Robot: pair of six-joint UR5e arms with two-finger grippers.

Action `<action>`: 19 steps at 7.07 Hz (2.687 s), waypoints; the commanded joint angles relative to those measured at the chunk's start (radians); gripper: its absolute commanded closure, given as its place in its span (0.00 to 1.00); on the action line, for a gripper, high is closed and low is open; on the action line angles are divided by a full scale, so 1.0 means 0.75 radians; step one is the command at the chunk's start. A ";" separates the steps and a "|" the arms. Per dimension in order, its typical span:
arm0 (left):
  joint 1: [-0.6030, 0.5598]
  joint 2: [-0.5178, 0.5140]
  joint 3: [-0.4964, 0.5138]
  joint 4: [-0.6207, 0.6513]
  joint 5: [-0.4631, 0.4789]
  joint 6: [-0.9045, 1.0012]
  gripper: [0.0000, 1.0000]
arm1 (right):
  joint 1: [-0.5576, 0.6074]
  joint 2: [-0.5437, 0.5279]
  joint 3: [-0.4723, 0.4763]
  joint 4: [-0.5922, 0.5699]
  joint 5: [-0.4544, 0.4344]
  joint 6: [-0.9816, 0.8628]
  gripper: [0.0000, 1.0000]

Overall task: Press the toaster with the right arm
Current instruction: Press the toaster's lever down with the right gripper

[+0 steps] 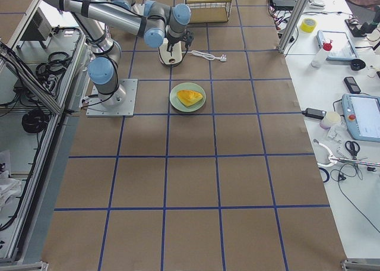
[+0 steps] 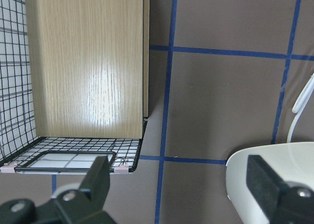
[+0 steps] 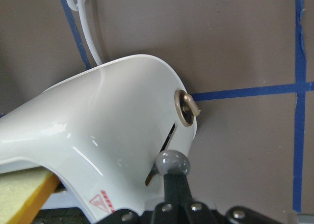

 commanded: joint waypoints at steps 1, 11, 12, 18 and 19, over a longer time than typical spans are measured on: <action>0.000 0.000 -0.002 0.000 0.000 0.000 0.00 | 0.000 0.037 0.000 -0.021 0.000 0.020 1.00; 0.000 0.000 -0.002 0.000 0.000 0.000 0.00 | -0.006 0.201 0.002 -0.056 0.000 0.043 1.00; 0.000 0.000 0.000 0.000 0.000 0.000 0.00 | -0.006 0.205 0.002 -0.064 -0.002 0.043 1.00; 0.000 -0.002 0.000 0.000 0.000 0.000 0.00 | -0.004 0.193 -0.208 0.076 -0.100 0.225 1.00; 0.000 0.000 0.000 0.000 0.000 0.000 0.00 | -0.002 0.187 -0.291 0.174 -0.129 0.225 1.00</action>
